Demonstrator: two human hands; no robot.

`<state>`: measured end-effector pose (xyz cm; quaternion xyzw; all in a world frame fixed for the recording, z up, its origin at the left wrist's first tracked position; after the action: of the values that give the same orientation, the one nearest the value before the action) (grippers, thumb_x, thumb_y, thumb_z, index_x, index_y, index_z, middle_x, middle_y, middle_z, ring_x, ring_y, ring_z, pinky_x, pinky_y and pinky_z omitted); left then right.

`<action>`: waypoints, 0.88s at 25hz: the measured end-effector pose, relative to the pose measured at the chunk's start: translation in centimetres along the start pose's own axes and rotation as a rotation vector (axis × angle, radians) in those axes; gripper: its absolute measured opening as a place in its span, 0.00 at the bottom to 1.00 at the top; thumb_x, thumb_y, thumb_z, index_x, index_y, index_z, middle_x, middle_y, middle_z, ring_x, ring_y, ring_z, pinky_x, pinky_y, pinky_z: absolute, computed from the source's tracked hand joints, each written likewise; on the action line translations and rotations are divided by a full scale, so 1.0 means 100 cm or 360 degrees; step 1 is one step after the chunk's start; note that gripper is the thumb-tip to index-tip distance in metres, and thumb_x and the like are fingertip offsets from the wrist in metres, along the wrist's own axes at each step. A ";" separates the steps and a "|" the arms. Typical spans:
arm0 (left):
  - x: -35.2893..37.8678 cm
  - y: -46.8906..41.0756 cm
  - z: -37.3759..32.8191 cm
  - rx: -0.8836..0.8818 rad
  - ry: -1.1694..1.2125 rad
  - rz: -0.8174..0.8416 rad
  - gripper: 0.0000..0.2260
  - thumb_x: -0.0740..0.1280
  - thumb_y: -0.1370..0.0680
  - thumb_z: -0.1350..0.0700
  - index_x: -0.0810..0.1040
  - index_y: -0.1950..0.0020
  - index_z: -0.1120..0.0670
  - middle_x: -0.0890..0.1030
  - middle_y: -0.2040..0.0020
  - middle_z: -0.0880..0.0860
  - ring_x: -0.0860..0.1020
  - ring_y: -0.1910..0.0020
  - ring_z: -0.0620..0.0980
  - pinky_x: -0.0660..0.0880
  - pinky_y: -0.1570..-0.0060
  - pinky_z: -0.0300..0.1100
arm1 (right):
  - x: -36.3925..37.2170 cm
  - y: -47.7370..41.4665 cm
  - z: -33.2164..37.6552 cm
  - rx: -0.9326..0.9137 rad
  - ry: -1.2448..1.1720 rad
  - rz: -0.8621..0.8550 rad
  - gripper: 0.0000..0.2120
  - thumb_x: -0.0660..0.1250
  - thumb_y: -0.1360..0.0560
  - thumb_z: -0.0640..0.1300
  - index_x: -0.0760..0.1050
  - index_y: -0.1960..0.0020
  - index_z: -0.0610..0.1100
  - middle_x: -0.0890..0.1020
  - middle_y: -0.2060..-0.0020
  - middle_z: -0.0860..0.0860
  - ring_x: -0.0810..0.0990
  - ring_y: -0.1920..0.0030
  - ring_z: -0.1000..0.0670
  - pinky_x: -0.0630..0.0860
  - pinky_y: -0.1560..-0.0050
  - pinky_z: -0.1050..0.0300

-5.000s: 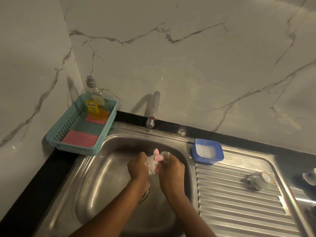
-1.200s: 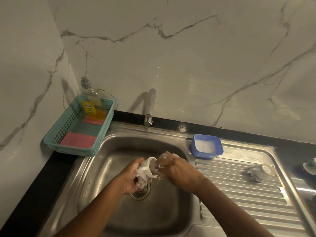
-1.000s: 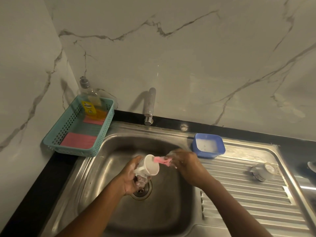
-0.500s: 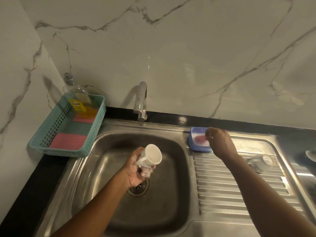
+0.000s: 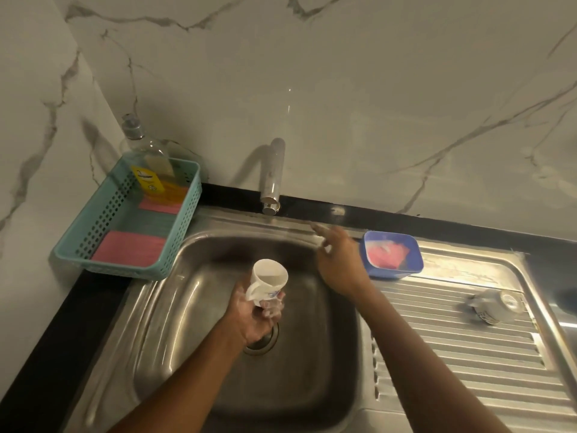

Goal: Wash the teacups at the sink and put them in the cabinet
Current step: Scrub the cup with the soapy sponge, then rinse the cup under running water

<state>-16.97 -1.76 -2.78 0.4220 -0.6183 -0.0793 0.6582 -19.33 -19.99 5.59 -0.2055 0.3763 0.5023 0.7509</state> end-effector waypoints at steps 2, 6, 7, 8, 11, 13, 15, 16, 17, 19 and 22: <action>-0.004 0.000 -0.003 -0.0023 -0.0013 0.0023 0.22 0.60 0.27 0.45 0.75 0.54 0.66 0.73 0.67 0.58 0.68 0.81 0.45 0.64 0.84 0.34 | 0.022 -0.019 0.032 -0.0071 -0.0026 0.0223 0.29 0.64 0.22 0.34 0.64 0.22 0.44 0.69 0.29 0.47 0.73 0.34 0.46 0.73 0.36 0.55; -0.006 -0.002 -0.020 -0.0042 -0.0041 0.0037 0.22 0.60 0.28 0.45 0.75 0.53 0.66 0.73 0.67 0.59 0.68 0.81 0.45 0.63 0.84 0.34 | 0.052 -0.053 0.073 0.0025 0.0000 0.0310 0.29 0.63 0.24 0.31 0.64 0.24 0.40 0.65 0.29 0.42 0.68 0.31 0.40 0.70 0.30 0.47; -0.008 -0.003 -0.023 -0.0051 -0.0038 0.0036 0.22 0.60 0.28 0.45 0.75 0.52 0.66 0.73 0.67 0.59 0.68 0.81 0.45 0.63 0.84 0.34 | 0.056 -0.058 0.075 0.0030 0.0058 0.0318 0.27 0.62 0.24 0.31 0.66 0.25 0.39 0.66 0.29 0.41 0.69 0.32 0.38 0.72 0.31 0.46; -0.011 -0.004 -0.027 -0.0062 -0.0037 0.0035 0.22 0.60 0.27 0.45 0.75 0.52 0.66 0.73 0.67 0.59 0.68 0.81 0.45 0.63 0.84 0.34 | 0.060 -0.061 0.076 0.0047 0.0088 0.0304 0.26 0.62 0.24 0.31 0.68 0.27 0.39 0.68 0.30 0.40 0.70 0.34 0.38 0.74 0.33 0.44; -0.022 -0.009 -0.034 -0.0109 -0.0055 0.0018 0.23 0.58 0.23 0.44 0.75 0.50 0.65 0.73 0.67 0.58 0.68 0.80 0.45 0.64 0.83 0.34 | 0.069 -0.057 0.070 0.0149 -0.0075 0.0109 0.20 0.63 0.23 0.32 0.72 0.32 0.38 0.73 0.35 0.41 0.75 0.39 0.41 0.78 0.39 0.45; -0.027 -0.013 -0.036 -0.0115 -0.0083 -0.0013 0.23 0.58 0.20 0.43 0.75 0.49 0.65 0.73 0.67 0.58 0.68 0.80 0.46 0.64 0.83 0.35 | 0.078 -0.047 0.067 0.0315 -0.0384 0.0051 0.17 0.63 0.22 0.32 0.73 0.34 0.42 0.77 0.39 0.44 0.79 0.44 0.44 0.80 0.44 0.48; -0.031 -0.015 -0.037 -0.0109 -0.0113 -0.0042 0.23 0.58 0.20 0.44 0.75 0.48 0.65 0.74 0.67 0.58 0.68 0.80 0.46 0.64 0.83 0.35 | 0.090 -0.045 0.063 0.0403 -0.0523 0.0064 0.19 0.63 0.21 0.32 0.72 0.33 0.46 0.78 0.40 0.49 0.80 0.45 0.47 0.82 0.44 0.47; -0.032 -0.015 -0.037 -0.0105 -0.0124 -0.0055 0.23 0.58 0.20 0.44 0.75 0.49 0.65 0.74 0.67 0.58 0.68 0.80 0.46 0.64 0.83 0.35 | 0.094 -0.048 0.062 0.0435 -0.0543 0.0043 0.21 0.63 0.21 0.32 0.70 0.31 0.47 0.76 0.40 0.52 0.80 0.44 0.47 0.82 0.43 0.45; -0.033 -0.015 -0.038 -0.0103 -0.0130 -0.0058 0.23 0.59 0.22 0.44 0.75 0.49 0.65 0.74 0.67 0.58 0.67 0.80 0.46 0.64 0.83 0.35 | 0.096 -0.052 0.062 0.0459 -0.0550 0.0019 0.23 0.64 0.22 0.33 0.68 0.30 0.48 0.76 0.40 0.52 0.80 0.43 0.45 0.82 0.43 0.43; -0.036 -0.014 -0.040 -0.0093 -0.0137 -0.0054 0.23 0.63 0.27 0.43 0.76 0.51 0.65 0.74 0.67 0.58 0.67 0.81 0.45 0.63 0.82 0.34 | 0.097 -0.058 0.064 0.0435 -0.0453 0.0023 0.27 0.65 0.22 0.32 0.65 0.27 0.47 0.76 0.37 0.47 0.79 0.40 0.42 0.80 0.40 0.43; -0.039 -0.015 -0.043 -0.0081 -0.0149 -0.0049 0.23 0.64 0.30 0.44 0.77 0.52 0.65 0.74 0.66 0.58 0.68 0.80 0.45 0.62 0.81 0.34 | 0.099 -0.061 0.063 0.0313 -0.0178 0.0102 0.28 0.65 0.22 0.32 0.62 0.24 0.43 0.71 0.34 0.43 0.74 0.35 0.44 0.76 0.35 0.47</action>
<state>-13.37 1.69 -6.16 0.4105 -0.6397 -0.1249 0.6377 -9.43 -12.22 1.54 -0.0905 0.3877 0.4976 0.7707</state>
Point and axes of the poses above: each hand's wrist, its own y-axis away from the middle knuckle, its own x-axis out of the palm, z = x × y, the point moved 1 cm from there along -y, towards the middle knuckle
